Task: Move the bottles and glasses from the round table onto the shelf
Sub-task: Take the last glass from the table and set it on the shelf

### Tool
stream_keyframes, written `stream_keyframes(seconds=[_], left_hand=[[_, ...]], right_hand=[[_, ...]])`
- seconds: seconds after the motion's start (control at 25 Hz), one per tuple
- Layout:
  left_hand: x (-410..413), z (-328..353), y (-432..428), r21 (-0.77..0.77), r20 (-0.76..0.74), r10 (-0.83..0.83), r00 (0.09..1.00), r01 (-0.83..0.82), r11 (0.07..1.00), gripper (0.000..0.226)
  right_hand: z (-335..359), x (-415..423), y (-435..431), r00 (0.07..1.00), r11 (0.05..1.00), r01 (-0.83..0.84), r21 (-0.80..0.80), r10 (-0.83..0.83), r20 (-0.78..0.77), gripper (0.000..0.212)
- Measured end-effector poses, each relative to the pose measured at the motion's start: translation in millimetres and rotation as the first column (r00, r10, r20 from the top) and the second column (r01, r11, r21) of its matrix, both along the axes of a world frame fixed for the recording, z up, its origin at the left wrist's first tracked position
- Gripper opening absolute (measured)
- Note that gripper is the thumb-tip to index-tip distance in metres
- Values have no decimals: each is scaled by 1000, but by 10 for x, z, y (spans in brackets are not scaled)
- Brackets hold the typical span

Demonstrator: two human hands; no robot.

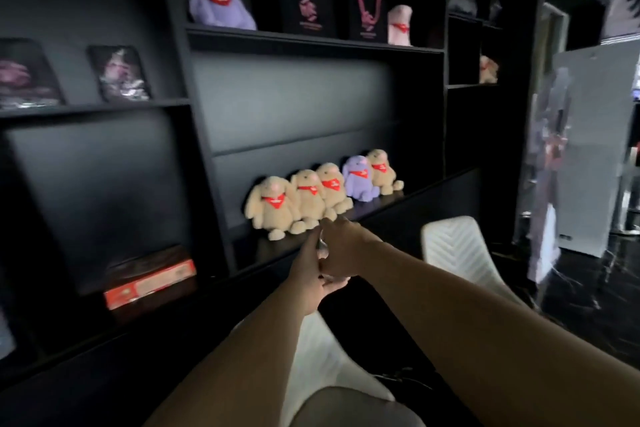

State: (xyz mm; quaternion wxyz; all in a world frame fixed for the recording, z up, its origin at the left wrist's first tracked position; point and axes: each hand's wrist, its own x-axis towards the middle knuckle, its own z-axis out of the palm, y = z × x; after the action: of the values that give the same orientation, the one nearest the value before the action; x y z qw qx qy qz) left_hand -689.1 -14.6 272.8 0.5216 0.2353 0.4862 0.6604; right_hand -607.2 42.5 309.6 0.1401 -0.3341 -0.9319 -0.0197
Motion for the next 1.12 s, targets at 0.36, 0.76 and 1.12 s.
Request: stream_keyframes(seconds=[0.36, 0.76, 1.12], left_hand=[[-3304, 113, -1796, 18, -157, 295, 942, -296, 955, 48], [-5764, -717, -3545, -162, -93, 609, 788, -616, 771, 51], [-8004, -1554, -3854, -430, -321, 718, 618, -770, 471, 45]], right_hand=[[173, -3306, -1581, 944, 929, -323, -183, 303, -129, 54], [-637, -6082, -3053, 810, 734, -584, -347, 558, -181, 69], [-1654, -8597, -3300, 679, 627, -701, -339, 732, -51, 57]])
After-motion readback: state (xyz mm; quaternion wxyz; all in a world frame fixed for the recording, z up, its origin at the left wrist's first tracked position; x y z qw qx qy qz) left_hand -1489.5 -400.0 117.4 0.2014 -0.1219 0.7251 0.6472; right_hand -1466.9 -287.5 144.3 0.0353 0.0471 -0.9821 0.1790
